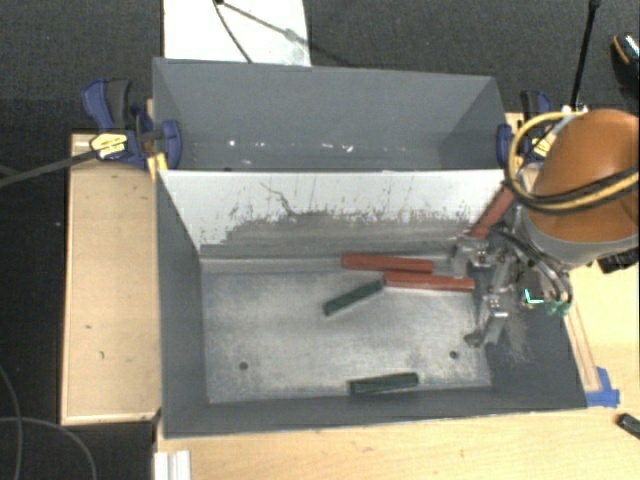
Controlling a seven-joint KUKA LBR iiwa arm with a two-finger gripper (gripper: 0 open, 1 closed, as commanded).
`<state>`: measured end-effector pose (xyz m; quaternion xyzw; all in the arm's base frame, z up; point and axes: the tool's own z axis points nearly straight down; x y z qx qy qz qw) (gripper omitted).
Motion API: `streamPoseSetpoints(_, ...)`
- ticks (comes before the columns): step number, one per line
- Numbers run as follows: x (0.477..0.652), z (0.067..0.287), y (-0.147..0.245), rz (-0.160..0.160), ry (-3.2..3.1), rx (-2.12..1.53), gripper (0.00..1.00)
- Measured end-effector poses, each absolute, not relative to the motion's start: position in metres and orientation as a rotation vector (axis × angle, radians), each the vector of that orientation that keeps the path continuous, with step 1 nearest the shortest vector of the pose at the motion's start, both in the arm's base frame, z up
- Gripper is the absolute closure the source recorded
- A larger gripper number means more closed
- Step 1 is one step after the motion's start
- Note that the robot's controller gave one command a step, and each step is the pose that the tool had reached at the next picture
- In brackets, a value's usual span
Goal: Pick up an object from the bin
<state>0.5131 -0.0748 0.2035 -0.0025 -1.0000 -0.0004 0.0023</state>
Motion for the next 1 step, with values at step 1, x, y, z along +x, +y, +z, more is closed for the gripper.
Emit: streamPoseSetpoints(1, 0.5886, 0.0680, 0.0427, -0.005, -3.123, 0.376, 0.00)
